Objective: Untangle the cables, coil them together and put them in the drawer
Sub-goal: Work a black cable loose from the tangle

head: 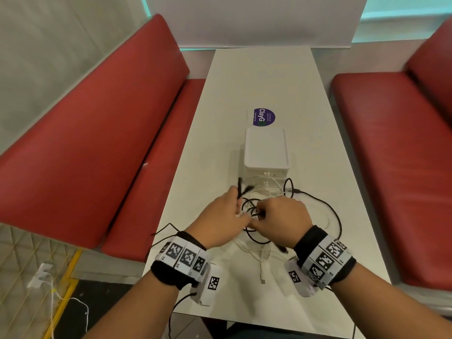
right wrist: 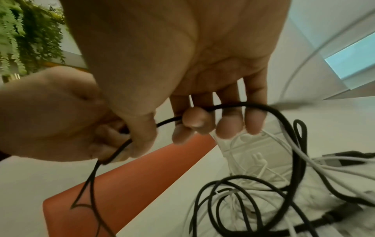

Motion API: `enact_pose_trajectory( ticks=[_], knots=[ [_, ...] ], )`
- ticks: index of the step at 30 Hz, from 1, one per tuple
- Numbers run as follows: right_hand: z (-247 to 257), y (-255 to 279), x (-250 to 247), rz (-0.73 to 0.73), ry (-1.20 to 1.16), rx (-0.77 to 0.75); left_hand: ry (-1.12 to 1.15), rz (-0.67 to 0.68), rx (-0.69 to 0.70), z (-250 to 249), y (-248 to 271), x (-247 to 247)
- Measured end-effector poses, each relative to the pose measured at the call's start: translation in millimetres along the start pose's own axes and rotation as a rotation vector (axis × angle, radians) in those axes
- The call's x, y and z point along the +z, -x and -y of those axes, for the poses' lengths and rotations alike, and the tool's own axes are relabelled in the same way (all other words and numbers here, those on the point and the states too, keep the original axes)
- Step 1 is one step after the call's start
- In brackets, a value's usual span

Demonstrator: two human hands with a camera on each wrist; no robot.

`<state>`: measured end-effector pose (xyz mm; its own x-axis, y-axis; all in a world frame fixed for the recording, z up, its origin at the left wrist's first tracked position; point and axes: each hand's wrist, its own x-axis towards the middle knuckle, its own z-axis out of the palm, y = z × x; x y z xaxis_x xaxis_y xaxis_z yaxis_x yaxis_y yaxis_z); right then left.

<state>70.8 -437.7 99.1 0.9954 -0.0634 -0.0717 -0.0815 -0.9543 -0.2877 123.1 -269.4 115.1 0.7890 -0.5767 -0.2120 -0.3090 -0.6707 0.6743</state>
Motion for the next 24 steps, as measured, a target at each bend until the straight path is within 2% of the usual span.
enact_pose_trajectory(
  ticks=[2, 5, 7, 10, 13, 14, 16, 19, 20, 22, 24],
  knots=[
    [-1.8, -2.1, -2.6, -0.037, 0.012, -0.003, -0.122, 0.064, 0.017, -2.3, 4.3, 4.4],
    [-12.6, -1.4, -1.1, -0.019, -0.079, -0.037, 0.135, 0.038, 0.005, 4.0, 7.9, 0.0],
    [-15.5, 1.8, 3.8, 0.025, -0.229, -0.067, 0.198, -0.025, 0.049, 3.6, 10.2, -5.1],
    [-13.5, 1.3, 5.9, 0.104, -0.36, -0.102, 0.076, -0.051, 0.112, -2.2, 14.0, -6.3],
    [-18.9, -0.4, -0.2, 0.168, -0.323, -0.142, -0.01, -0.062, 0.136, 2.1, 13.6, -9.3],
    [-22.3, 0.0, -1.5, 0.137, -0.312, -0.169, -0.021, -0.082, 0.13, 6.5, 12.5, -12.5],
    [-25.7, 4.5, -2.2, -0.024, -0.332, -0.257, 0.006, -0.098, 0.084, 16.0, 11.0, -19.2],
    [-18.4, 9.2, 3.6, -0.188, -0.325, -0.399, -0.078, -0.054, 0.078, 19.5, 10.5, -16.5],
    [-15.2, 9.7, 6.2, -0.193, -0.318, -0.39, -0.123, -0.06, 0.088, 16.9, 11.8, -14.1],
    [-14.6, 9.8, 12.2, -0.146, -0.264, -0.265, -0.101, -0.132, 0.097, 10.8, 14.3, -15.4],
    [-21.1, 9.8, 16.6, -0.064, -0.161, -0.148, 0.158, -0.207, 0.084, 5.1, 17.6, -23.2]
  ],
)
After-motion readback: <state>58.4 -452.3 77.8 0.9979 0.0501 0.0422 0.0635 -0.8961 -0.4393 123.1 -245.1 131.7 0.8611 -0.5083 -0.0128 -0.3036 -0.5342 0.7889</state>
